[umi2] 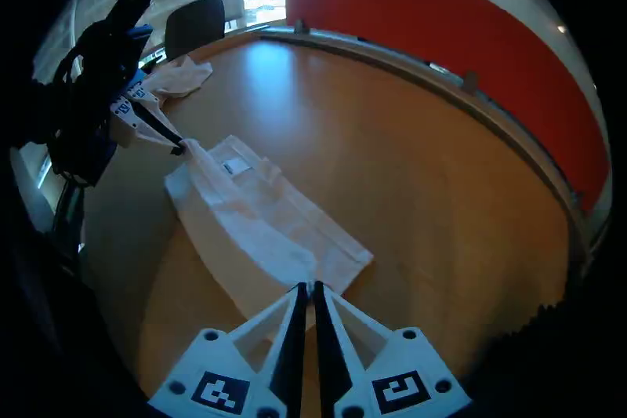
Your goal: Fold towel
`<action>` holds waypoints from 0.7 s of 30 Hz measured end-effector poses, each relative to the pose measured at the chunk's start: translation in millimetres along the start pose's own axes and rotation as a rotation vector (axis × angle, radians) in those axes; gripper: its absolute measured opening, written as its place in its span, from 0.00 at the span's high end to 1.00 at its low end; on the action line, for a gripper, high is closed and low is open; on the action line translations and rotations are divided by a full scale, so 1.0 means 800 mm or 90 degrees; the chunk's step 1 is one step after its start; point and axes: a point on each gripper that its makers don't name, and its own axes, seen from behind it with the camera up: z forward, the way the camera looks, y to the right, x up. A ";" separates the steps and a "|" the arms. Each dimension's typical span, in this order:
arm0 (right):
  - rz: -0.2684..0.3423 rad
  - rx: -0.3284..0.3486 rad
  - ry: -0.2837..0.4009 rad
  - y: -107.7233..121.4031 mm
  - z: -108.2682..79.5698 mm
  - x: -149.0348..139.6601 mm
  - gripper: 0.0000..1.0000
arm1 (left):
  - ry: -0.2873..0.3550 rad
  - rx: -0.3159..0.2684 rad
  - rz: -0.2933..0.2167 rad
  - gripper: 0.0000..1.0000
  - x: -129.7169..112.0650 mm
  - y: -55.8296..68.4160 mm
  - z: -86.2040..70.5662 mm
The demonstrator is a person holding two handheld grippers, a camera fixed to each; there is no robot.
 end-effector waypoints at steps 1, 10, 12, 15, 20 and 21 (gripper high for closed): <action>0.002 -0.001 -0.001 0.001 0.002 0.000 0.92 | -0.001 0.002 -0.002 0.88 0.000 -0.002 0.002; 0.016 -0.008 -0.006 0.007 0.018 -0.002 0.90 | -0.008 0.004 -0.016 0.86 0.000 -0.010 0.016; 0.016 -0.012 -0.007 0.010 0.020 -0.003 0.89 | -0.010 0.005 -0.018 0.84 -0.001 -0.011 0.018; 0.015 -0.023 -0.009 0.015 0.024 -0.005 0.88 | -0.013 0.008 -0.021 0.79 -0.002 -0.013 0.021; 0.013 -0.037 -0.012 0.022 0.029 -0.005 0.87 | -0.014 0.021 -0.031 0.73 -0.003 -0.020 0.025; 0.013 -0.040 -0.012 0.023 0.030 -0.005 0.86 | -0.014 0.025 -0.033 0.72 -0.002 -0.022 0.026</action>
